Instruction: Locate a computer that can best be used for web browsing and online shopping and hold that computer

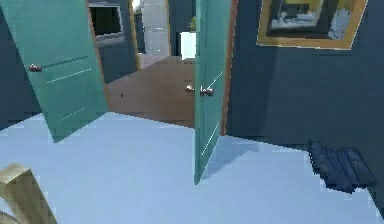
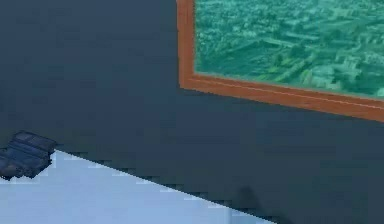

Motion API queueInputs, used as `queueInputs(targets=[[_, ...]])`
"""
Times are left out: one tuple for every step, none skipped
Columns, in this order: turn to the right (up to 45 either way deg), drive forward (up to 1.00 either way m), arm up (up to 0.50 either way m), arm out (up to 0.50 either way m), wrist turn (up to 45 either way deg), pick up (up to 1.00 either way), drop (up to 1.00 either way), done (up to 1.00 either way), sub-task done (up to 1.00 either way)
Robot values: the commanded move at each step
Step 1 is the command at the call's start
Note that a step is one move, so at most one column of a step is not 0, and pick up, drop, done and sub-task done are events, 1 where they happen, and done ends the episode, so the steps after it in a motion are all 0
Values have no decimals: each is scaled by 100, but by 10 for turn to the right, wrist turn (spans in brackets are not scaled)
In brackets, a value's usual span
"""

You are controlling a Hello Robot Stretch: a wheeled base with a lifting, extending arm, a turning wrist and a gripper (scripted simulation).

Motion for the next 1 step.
queueInputs(targets=[[0,50,0,0,0,0,0,0,0]])
